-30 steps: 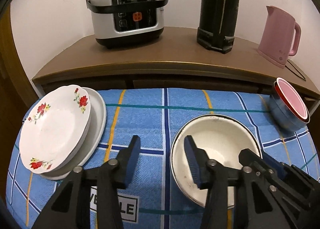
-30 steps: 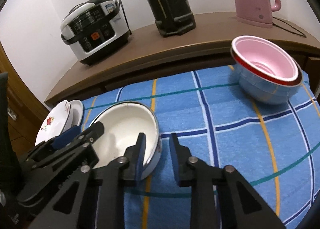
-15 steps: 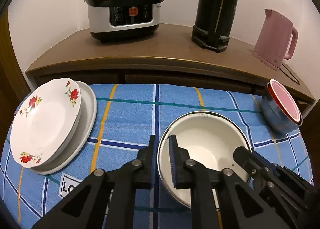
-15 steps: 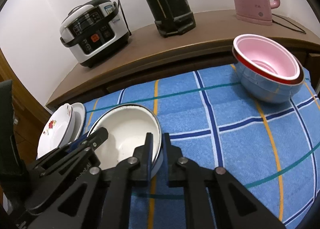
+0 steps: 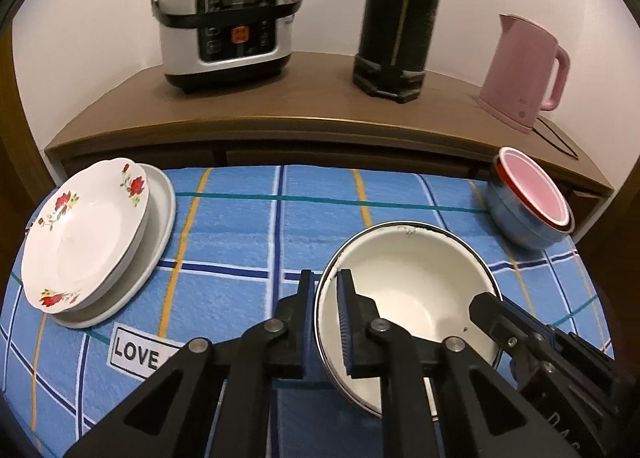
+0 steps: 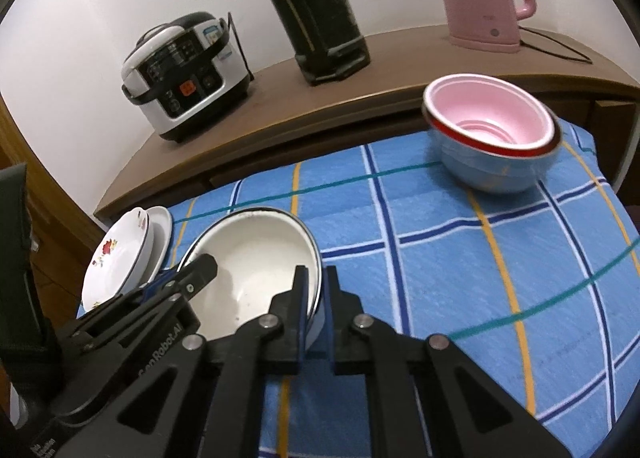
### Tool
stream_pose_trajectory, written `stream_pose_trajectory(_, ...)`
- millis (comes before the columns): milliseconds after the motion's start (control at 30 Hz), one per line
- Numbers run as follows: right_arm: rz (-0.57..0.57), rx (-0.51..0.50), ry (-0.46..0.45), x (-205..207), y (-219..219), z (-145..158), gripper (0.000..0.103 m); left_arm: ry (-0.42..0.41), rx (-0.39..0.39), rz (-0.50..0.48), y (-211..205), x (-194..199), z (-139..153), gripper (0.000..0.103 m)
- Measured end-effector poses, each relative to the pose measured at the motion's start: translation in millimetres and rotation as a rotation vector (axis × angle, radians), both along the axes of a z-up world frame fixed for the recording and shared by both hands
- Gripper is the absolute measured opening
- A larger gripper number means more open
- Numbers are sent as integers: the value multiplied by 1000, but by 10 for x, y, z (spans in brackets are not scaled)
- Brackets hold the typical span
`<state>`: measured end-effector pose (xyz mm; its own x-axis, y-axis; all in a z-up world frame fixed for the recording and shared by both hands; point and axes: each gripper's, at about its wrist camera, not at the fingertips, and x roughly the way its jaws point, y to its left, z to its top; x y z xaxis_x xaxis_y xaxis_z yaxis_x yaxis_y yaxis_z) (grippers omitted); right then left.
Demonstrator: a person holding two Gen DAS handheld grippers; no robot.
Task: Organize plates and bowls
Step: 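Lift the enamel bowl with both tools and carry it to the pink bowl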
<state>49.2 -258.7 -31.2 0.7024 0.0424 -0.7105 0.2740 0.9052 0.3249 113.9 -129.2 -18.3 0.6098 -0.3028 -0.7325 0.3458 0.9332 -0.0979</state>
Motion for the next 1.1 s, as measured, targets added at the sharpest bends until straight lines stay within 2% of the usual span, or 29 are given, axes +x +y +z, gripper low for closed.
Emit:
stream_pose_trajectory(667, -114, 4, -28, -611, -551, 151, 7, -40, 27, -126, -636, -465, 167, 13)
stream_pose_trajectory(1100, -181, -8, -44, -866, -860, 249, 7, -57, 28, -185, -1003, -650, 203, 13)
